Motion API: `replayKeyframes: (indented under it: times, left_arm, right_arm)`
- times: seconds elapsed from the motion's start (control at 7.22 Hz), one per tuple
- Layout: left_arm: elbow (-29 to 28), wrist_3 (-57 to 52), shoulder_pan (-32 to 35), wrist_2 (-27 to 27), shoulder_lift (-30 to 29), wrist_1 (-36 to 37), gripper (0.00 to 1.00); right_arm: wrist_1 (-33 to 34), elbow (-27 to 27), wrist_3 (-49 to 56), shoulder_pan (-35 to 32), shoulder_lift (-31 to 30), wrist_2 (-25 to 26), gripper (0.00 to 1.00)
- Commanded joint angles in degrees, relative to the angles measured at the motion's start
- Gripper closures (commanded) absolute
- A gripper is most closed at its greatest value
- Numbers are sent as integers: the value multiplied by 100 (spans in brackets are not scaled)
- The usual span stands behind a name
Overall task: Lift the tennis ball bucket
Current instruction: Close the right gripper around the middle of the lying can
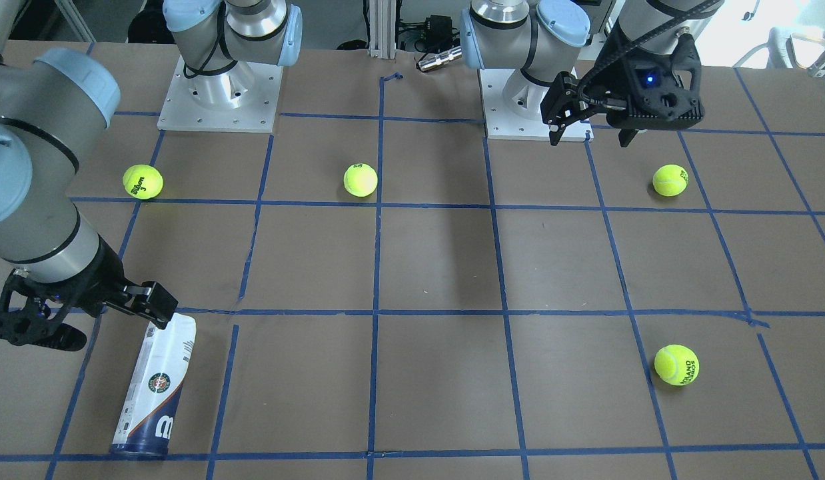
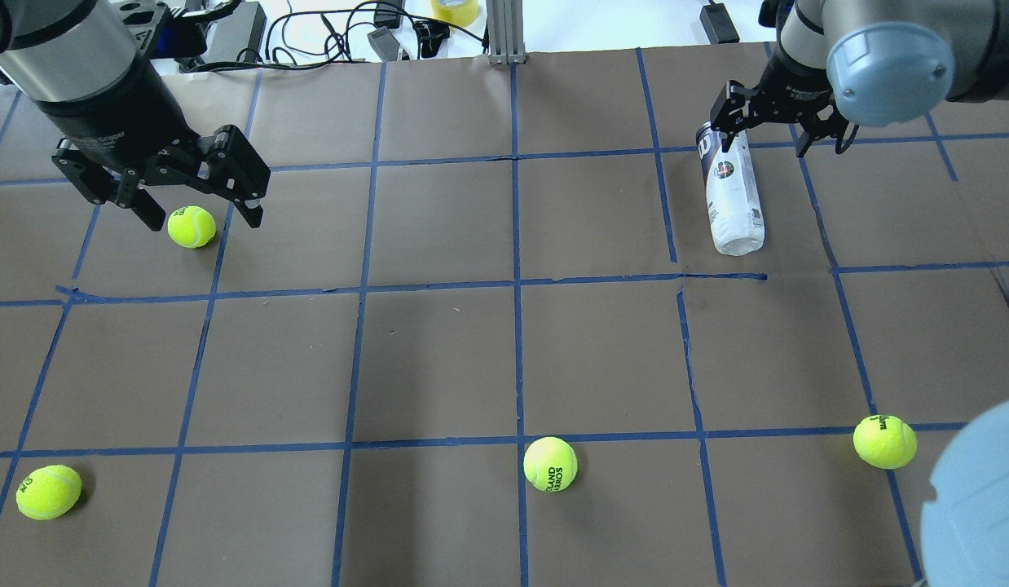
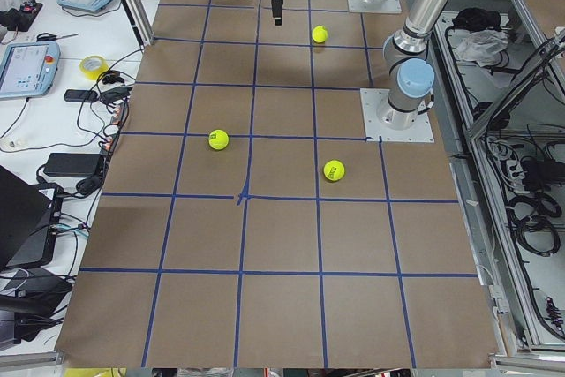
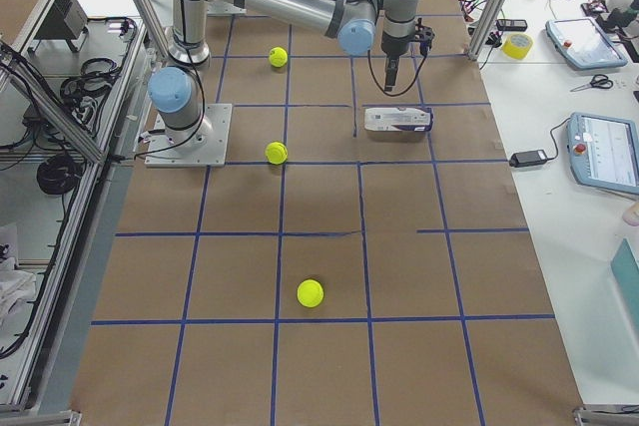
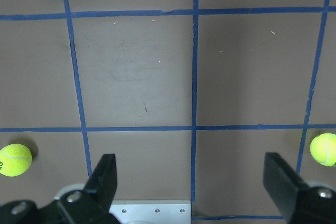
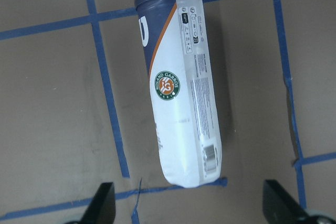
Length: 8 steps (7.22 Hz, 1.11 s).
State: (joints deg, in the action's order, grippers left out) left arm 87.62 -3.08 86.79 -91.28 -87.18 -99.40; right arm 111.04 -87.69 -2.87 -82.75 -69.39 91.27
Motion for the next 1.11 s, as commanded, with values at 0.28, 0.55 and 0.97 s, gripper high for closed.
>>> replayKeyframes:
  times: [0.28, 0.55, 0.97]
  left_arm:
    - [-8, 0, -13, 5, -80, 227, 0]
    - [-69, 0, -4, 31, -45, 245, 0]
    - [-104, 0, 22, 75, 148, 201, 0]
  right_arm:
    - [1007, -64, -82, 22, 1050, 40, 0]
    - [1025, -46, -65, 22, 1287, 31, 0]
    - [1060, -81, 120, 22, 1437, 49, 1]
